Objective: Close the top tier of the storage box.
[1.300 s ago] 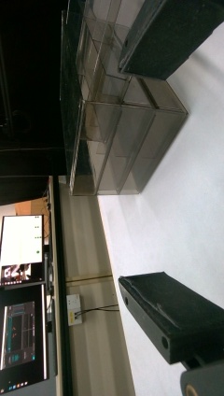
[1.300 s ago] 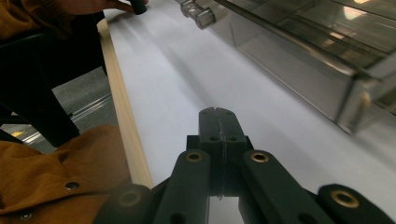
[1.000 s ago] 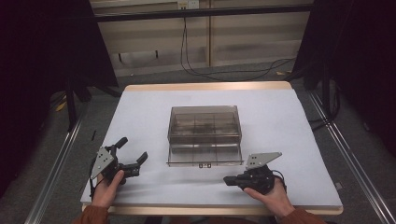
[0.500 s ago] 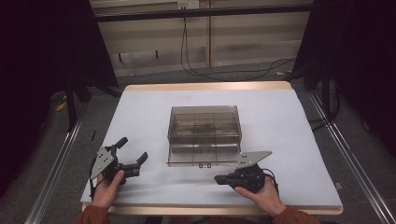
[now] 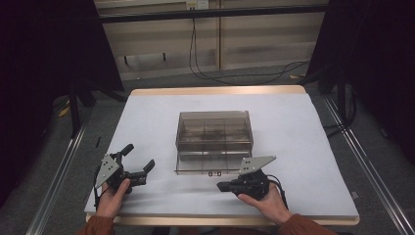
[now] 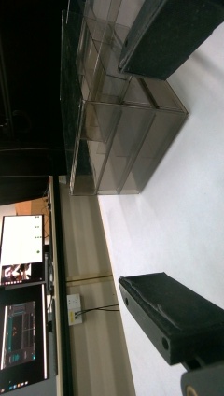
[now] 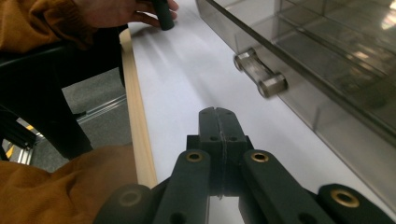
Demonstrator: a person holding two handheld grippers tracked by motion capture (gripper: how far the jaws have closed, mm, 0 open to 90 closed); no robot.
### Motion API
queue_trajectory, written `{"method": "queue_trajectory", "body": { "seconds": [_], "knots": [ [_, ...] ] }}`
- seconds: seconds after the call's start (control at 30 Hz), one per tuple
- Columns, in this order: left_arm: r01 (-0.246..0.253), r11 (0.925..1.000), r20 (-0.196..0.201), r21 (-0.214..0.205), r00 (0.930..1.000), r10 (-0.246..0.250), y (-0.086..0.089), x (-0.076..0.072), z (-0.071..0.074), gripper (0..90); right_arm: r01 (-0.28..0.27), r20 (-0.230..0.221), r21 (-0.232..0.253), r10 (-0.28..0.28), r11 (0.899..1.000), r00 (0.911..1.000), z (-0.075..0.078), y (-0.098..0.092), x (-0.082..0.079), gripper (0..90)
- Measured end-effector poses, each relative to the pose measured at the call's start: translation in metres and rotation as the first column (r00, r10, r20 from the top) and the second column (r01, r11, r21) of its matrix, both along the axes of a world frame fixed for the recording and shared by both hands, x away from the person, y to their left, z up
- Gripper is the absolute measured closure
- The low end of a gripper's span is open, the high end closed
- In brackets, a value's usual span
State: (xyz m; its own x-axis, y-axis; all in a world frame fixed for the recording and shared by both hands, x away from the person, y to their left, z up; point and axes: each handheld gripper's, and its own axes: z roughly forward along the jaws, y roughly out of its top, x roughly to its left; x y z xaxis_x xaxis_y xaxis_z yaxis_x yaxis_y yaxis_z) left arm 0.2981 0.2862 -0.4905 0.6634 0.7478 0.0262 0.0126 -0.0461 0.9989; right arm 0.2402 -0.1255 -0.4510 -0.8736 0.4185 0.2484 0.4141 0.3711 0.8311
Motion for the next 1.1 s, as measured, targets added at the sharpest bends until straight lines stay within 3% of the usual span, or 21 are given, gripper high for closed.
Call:
{"method": "queue_trajectory", "body": {
  "seconds": [0.2,0.33,0.5,0.9,1.0,1.07,1.1],
  "knots": [
    [-0.002,1.0,0.006,0.001,1.0,0.002,0.0,0.0,0.0,0.9,-0.011,0.013,0.0,0.011,1.0,0.9999,0.005,0.005,0.006,90.0],
    [-0.004,1.0,0.008,-0.005,1.0,0.004,0.0,0.0,0.0,0.9,-0.006,0.022,0.026,0.005,1.0,0.9998,0.011,0.004,0.009,90.0],
    [0.0,1.0,0.001,-0.007,1.0,0.0,-0.001,0.0,0.0,0.9,-0.009,0.021,0.001,0.009,1.0,0.9997,0.007,0.008,0.01,90.0],
    [0.0,1.0,0.004,0.0,1.0,0.0,0.0,0.0,0.0,0.9,0.008,0.024,0.007,-0.008,1.0,0.9997,0.008,0.01,0.014,90.0],
    [-0.001,0.9998,-0.003,-0.018,1.0,0.001,-0.001,0.0,0.0,0.9,0.004,0.028,0.01,-0.005,1.0,0.9996,0.008,0.01,0.015,90.0],
    [-0.002,1.0,0.007,0.001,1.0,0.002,0.0,0.0,0.0,0.9,0.004,0.03,0.014,-0.004,1.0,0.9995,0.008,0.011,0.015,90.0],
    [-0.001,0.9999,-0.003,-0.016,1.0,0.001,-0.001,0.0,0.0,0.9,0.004,0.031,0.01,-0.004,1.0,0.9995,0.008,0.012,0.014,90.0]
  ]
}}
